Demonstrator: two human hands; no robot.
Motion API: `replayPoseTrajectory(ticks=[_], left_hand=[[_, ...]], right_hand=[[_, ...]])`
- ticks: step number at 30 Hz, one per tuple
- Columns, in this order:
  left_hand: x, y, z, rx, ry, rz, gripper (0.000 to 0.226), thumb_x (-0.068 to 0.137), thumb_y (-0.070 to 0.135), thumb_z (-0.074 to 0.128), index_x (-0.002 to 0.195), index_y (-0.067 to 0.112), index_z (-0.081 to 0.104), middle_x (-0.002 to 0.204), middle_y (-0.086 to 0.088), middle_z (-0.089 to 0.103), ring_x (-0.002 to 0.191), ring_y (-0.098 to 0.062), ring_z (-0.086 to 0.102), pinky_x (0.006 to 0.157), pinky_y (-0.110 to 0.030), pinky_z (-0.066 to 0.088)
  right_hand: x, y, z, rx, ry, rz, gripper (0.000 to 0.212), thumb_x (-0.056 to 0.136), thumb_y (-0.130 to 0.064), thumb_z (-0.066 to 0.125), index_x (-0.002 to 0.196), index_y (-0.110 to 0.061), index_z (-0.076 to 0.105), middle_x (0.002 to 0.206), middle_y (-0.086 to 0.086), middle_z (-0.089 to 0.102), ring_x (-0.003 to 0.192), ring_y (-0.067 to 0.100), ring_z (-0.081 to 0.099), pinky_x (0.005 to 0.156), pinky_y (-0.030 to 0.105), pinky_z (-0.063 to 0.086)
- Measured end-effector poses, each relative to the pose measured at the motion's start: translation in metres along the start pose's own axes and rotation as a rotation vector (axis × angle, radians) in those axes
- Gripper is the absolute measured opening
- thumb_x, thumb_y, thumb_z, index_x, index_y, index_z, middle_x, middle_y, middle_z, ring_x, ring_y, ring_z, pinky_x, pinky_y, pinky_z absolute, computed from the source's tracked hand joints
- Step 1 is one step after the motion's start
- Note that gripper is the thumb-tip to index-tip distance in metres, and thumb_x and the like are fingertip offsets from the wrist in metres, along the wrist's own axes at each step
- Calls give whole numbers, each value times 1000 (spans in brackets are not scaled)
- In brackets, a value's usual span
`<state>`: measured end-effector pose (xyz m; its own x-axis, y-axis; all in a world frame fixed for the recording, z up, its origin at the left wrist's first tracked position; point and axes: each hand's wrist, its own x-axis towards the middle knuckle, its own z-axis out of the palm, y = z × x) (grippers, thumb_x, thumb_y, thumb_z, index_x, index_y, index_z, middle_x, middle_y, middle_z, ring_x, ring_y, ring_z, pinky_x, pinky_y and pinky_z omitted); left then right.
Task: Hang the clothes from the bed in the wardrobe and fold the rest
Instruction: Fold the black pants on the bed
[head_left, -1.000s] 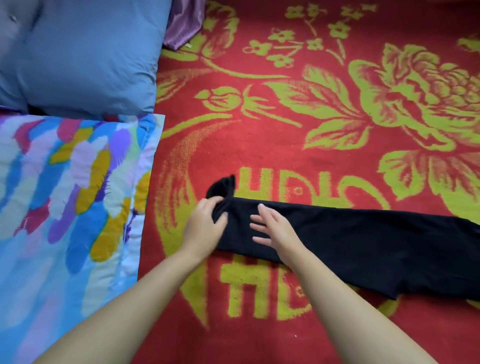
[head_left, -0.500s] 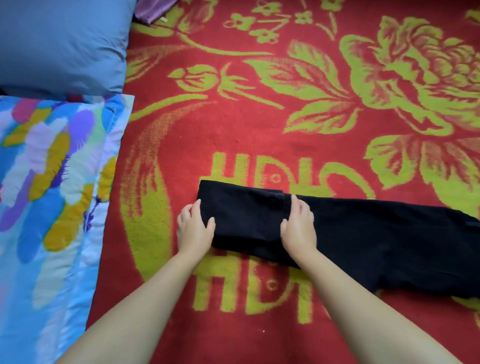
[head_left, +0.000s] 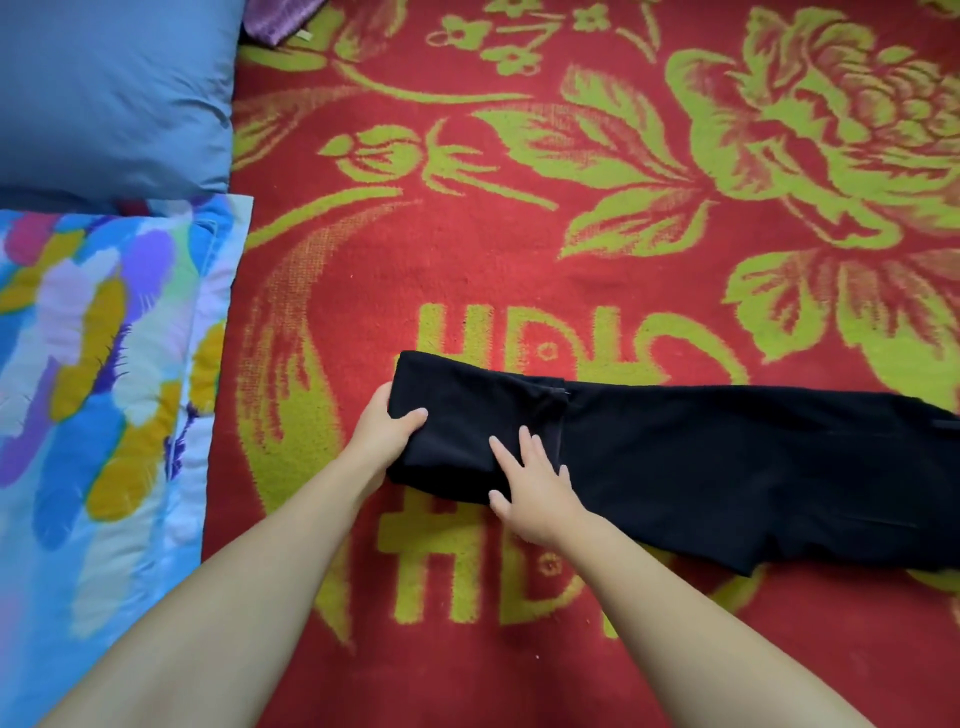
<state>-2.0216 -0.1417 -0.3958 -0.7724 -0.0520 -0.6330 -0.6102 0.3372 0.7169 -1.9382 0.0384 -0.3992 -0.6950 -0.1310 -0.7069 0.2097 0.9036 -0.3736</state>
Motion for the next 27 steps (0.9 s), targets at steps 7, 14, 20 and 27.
replayPoseTrajectory(ticks=[7, 14, 20, 27], left_hand=[[-67, 66, 40, 135, -100, 296, 50, 90, 10, 56, 136, 22, 41, 106, 6, 59, 97, -12, 57, 74, -11, 43], [-112, 105, 141, 63, -526, 228, 50, 94, 15, 55, 141, 24, 39, 100, 4, 57, 89, -7, 56, 77, -18, 49], [-79, 67, 191, 276, 79, 143, 35, 93, 22, 52, 129, 21, 53, 125, -8, 54, 112, -22, 53, 95, -38, 45], [-56, 6, 231, 355, 79, -21, 69, 87, 33, 66, 145, 19, 32, 137, -11, 42, 127, -29, 43, 104, -41, 38]], right_hand=[[-42, 1, -79, 1076, 296, 13, 55, 95, -48, 46, 146, -31, 32, 133, -12, 51, 118, 8, 52, 105, 33, 41], [-74, 69, -130, 846, 443, 181, 33, 90, -18, 50, 123, -13, 52, 103, 3, 62, 88, 17, 59, 69, 30, 48], [-91, 185, -131, 736, 446, 303, 21, 93, -17, 50, 113, -11, 55, 108, 4, 61, 96, 21, 57, 79, 33, 45], [-68, 246, -69, 122, 548, 293, 65, 94, -17, 51, 151, -13, 19, 153, 13, 26, 140, 29, 29, 105, 42, 37]])
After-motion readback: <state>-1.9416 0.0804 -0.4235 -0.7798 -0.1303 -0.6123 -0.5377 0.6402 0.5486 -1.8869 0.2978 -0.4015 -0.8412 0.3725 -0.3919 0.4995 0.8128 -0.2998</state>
